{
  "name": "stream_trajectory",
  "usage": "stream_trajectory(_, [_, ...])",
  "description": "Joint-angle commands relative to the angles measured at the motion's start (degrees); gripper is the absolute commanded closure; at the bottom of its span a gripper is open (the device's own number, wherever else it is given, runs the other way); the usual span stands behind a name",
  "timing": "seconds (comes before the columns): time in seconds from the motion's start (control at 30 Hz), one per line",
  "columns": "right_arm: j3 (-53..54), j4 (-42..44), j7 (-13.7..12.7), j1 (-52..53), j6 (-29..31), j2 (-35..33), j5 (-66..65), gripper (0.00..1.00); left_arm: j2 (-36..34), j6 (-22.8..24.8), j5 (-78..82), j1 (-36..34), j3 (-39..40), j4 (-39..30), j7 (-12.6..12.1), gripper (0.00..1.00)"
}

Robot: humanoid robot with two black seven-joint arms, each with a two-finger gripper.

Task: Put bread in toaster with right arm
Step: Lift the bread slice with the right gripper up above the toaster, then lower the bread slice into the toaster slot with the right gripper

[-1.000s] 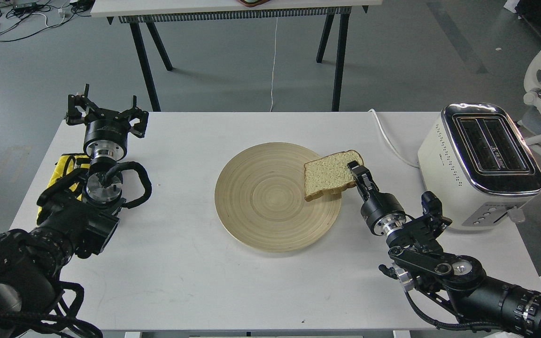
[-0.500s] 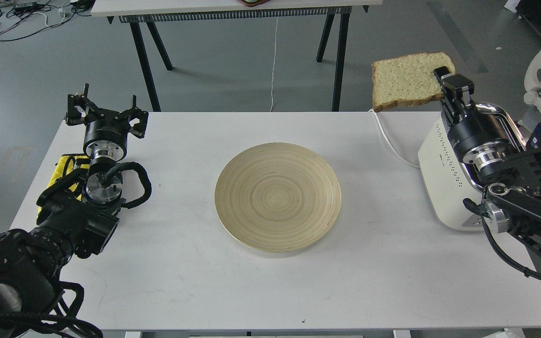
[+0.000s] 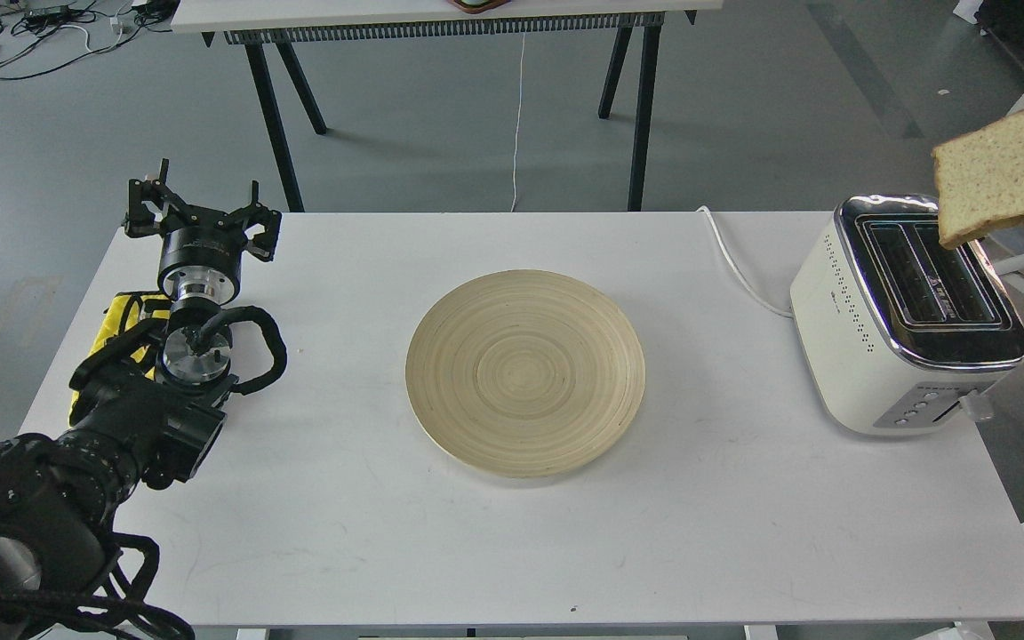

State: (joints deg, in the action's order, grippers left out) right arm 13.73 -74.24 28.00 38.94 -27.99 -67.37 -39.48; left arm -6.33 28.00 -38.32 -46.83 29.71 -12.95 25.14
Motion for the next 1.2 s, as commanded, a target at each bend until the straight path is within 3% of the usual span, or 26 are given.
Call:
stream_trajectory(0.0, [-2.39, 4.09, 0.00, -0.09, -0.01, 0.48, -1.04, 0.99, 0.00, 0.00, 0.00, -0.02, 0.00, -0.06, -0.01, 0.00])
stream_trajectory(0.2, [-2.65, 8.58, 0.00, -1.15, -0.01, 3.29, -1.83, 0.98, 0.00, 0.00, 0.00, -0.02, 0.00, 0.03, -0.01, 0.00])
stream_trajectory(1.17, [-4.76, 8.94, 0.00, -0.62, -0.01, 9.45, -9.13, 0.98, 0.00, 0.00, 0.00, 0.07, 0.00, 0.03, -0.01, 0.00])
